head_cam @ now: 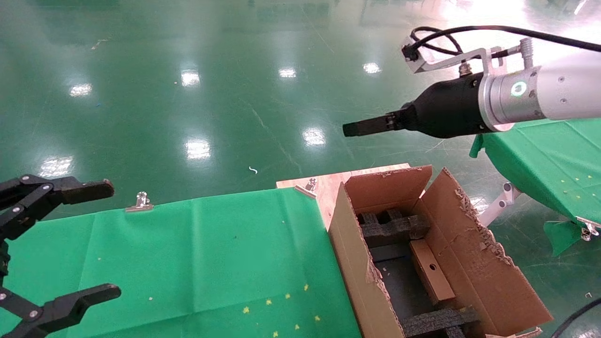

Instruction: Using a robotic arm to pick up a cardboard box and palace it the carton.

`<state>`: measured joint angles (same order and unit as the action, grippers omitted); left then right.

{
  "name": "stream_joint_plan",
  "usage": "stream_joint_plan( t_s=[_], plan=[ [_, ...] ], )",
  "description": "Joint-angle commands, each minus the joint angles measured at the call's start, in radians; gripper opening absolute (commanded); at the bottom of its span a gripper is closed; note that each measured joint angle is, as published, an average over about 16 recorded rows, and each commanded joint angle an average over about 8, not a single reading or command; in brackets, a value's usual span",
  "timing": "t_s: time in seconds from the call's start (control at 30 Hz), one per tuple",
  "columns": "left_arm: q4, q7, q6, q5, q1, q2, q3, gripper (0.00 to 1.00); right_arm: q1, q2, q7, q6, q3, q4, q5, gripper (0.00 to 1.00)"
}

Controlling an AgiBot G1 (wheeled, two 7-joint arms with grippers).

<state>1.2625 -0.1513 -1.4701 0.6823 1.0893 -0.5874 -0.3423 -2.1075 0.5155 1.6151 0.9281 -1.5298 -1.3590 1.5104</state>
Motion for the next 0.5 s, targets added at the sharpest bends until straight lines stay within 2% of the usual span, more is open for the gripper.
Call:
stream_joint_plan(
  t_s=[0.03, 0.3, 0.5],
  plan=[
    [0.000, 0.000, 0.000, 0.000, 0.000, 0.000, 0.000, 1.00, -0.020, -0.002, -0.019, 0.015, 0.018, -0.008, -0.035, 1.00],
    [0.000, 0.000, 0.000, 0.000, 0.000, 0.000, 0.000, 1.00, 0.004, 0.001, -0.019, 0.012, 0.014, 0.001, -0.019, 1.00],
    [0.000, 0.000, 0.000, 0.000, 0.000, 0.000, 0.000, 1.00, 0.070, 0.007, -0.108, 0.046, 0.092, 0.006, -0.067, 1.00]
  ],
)
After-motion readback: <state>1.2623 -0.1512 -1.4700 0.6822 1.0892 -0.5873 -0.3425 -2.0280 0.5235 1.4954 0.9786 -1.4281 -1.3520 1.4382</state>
